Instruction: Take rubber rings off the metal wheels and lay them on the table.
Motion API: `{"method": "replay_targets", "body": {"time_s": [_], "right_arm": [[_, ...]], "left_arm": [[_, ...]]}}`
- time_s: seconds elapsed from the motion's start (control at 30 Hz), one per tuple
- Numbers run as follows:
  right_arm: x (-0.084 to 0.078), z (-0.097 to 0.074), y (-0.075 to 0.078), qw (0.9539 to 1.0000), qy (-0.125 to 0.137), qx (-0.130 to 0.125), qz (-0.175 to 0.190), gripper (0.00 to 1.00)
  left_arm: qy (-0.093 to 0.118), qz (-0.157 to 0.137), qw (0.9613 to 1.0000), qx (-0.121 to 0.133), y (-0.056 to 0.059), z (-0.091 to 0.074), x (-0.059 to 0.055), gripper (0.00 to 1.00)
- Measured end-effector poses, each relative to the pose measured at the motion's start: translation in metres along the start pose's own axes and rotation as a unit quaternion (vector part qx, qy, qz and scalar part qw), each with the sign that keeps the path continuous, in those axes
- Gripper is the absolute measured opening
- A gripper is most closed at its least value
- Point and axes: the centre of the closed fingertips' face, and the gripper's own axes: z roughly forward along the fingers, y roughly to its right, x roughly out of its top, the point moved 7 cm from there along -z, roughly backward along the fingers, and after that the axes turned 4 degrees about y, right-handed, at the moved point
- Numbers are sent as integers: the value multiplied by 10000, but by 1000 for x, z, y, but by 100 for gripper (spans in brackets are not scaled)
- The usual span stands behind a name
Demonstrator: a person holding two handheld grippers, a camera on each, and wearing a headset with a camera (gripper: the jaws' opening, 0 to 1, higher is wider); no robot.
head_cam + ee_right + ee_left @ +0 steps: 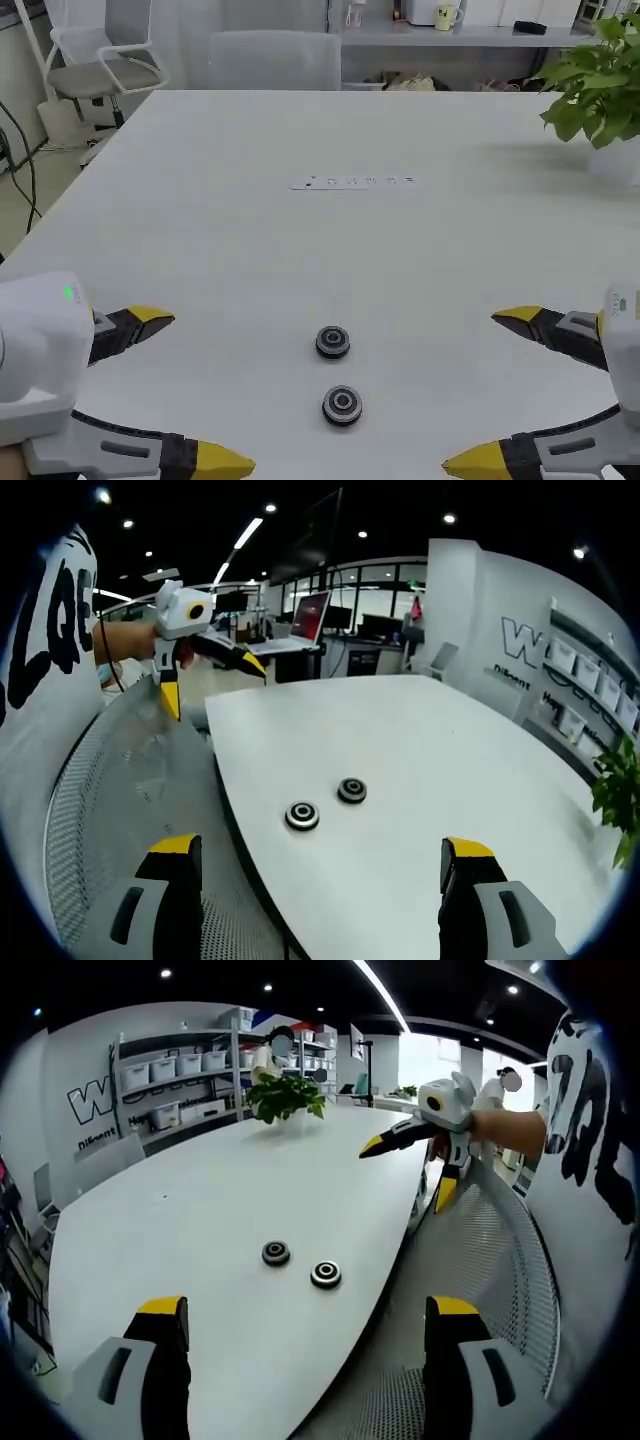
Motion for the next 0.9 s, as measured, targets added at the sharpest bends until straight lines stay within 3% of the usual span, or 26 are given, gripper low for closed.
{"method": "replay_targets", "body": {"time_s": [0.57, 0.9], "right_arm": [[2, 0, 4, 10000, 62, 13, 9, 97], [6, 1, 7, 9999, 105, 19, 5, 97]], "left_arm": [[6, 98, 9999, -31, -2, 5, 9, 97], [33, 145, 9999, -28, -10, 10, 13, 96]]}}
